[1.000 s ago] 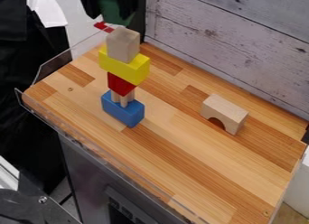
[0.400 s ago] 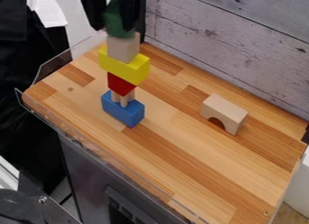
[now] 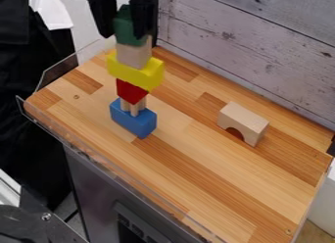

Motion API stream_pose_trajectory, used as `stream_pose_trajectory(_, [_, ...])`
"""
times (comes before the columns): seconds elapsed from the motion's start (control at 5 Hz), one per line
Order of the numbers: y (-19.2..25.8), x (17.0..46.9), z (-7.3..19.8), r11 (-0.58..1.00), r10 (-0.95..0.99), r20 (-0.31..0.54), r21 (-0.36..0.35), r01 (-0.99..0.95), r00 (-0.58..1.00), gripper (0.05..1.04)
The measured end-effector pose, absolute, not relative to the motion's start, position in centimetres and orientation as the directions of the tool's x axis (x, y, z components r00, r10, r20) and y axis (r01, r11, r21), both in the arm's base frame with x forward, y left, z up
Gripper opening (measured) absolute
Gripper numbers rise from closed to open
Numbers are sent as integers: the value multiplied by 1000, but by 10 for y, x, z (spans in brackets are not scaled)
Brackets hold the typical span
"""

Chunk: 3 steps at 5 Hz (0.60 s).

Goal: Put the green cube on top of the cube

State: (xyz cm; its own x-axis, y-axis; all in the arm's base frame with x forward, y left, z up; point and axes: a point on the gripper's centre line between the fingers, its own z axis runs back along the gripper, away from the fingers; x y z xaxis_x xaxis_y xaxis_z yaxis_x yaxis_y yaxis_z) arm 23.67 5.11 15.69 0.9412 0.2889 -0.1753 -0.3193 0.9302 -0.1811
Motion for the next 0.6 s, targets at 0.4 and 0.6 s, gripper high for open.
stream_pose_trajectory(0.4, [49, 239, 160, 930, 298, -179, -168, -327, 938, 1005])
stream_pose_trajectory(0.6, [47, 243, 166, 932, 298, -165, -161, -324, 940, 999])
